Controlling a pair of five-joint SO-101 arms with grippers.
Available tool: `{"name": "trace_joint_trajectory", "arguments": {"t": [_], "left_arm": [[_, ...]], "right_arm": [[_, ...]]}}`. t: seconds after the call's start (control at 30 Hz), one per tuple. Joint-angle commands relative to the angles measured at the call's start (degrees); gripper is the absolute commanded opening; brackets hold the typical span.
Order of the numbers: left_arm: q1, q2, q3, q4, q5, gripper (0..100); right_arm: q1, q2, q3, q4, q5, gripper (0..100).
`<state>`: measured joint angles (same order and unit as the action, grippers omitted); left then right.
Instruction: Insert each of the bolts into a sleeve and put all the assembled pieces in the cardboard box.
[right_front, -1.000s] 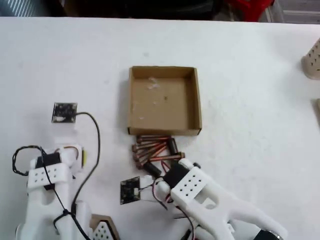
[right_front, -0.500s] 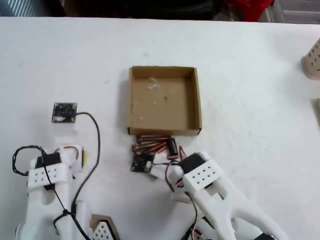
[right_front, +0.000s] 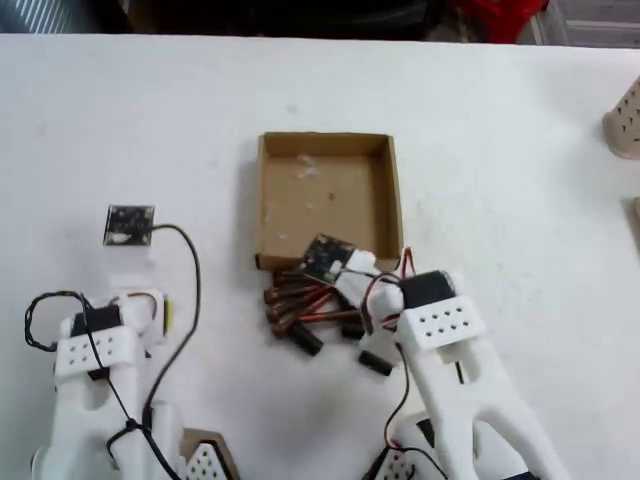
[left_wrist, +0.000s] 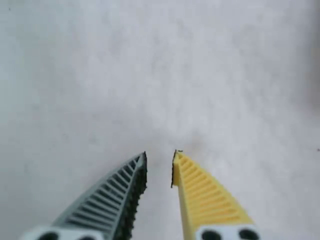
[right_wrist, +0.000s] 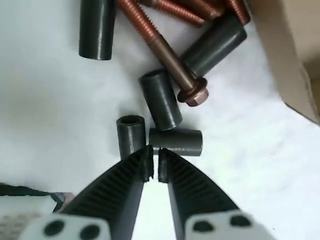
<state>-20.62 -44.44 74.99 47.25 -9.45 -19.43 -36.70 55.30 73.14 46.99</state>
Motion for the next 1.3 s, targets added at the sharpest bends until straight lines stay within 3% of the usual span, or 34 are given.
{"name": "trace_joint_trajectory", "arguments": {"t": [0.0, 0.13, 0.3, 0.4, 1.07, 1.27], "left_arm": [[-0.66, 0.13, -2.81, -1.14, -0.44, 12], [-0.66, 0.13, -2.81, -1.32, -0.53, 12], [-0.66, 0.13, -2.81, -1.23, -0.53, 12], [-0.66, 0.13, -2.81, -1.14, -0.53, 12], [-0.66, 0.13, -2.81, -1.23, -0.62, 12], [-0.66, 0.13, -2.81, -1.32, -0.62, 12]], "right_arm": [[-0.57, -0.22, -2.73, 4.44, 1.49, 2.2], [-5.76, -0.66, -0.44, 9.98, 9.32, 2.2], [-10.86, -0.66, 4.84, 6.2, 6.42, 8.0], [-10.77, -0.48, 7.82, 0.13, 2.81, 14.8], [-10.24, -0.13, 8.09, -8.66, 2.02, 10.6], [-10.24, -0.48, 8.09, -8.92, 2.02, 16.6]]}}
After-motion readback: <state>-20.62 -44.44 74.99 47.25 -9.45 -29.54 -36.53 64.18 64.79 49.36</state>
